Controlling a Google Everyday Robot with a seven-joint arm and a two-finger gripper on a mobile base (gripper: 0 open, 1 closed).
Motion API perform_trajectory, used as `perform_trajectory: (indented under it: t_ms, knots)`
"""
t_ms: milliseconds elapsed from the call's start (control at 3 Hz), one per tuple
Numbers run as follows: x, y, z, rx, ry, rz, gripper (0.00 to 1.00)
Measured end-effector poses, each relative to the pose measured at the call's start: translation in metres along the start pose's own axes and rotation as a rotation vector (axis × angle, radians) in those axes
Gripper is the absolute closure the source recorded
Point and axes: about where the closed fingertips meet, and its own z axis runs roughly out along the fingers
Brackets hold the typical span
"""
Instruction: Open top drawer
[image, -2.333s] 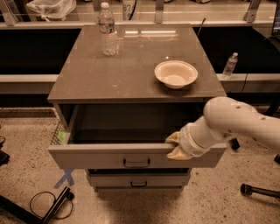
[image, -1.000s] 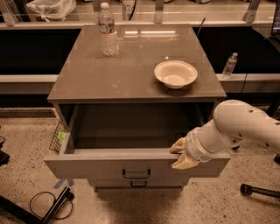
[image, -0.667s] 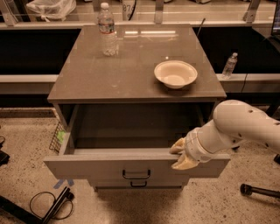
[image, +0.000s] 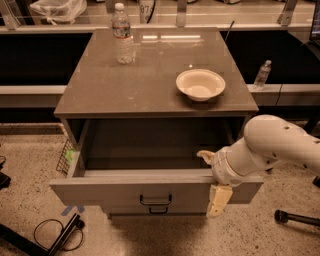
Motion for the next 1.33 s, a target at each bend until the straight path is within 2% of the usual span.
perform_trajectory:
  t_ms: [333, 667, 1000, 1333]
  knots:
    - [0.0, 0.0, 0.0, 0.0, 0.0, 0.0, 0.0]
    - [-0.014, -0.004, -0.015, -0.01, 0.05, -0.009, 0.0]
    - [-0.047, -0.02, -0.055, -0.012, 0.156, -0.031, 0.0]
    - [-0.073, -0.038, -0.085, -0.003, 0.233, -0.048, 0.18]
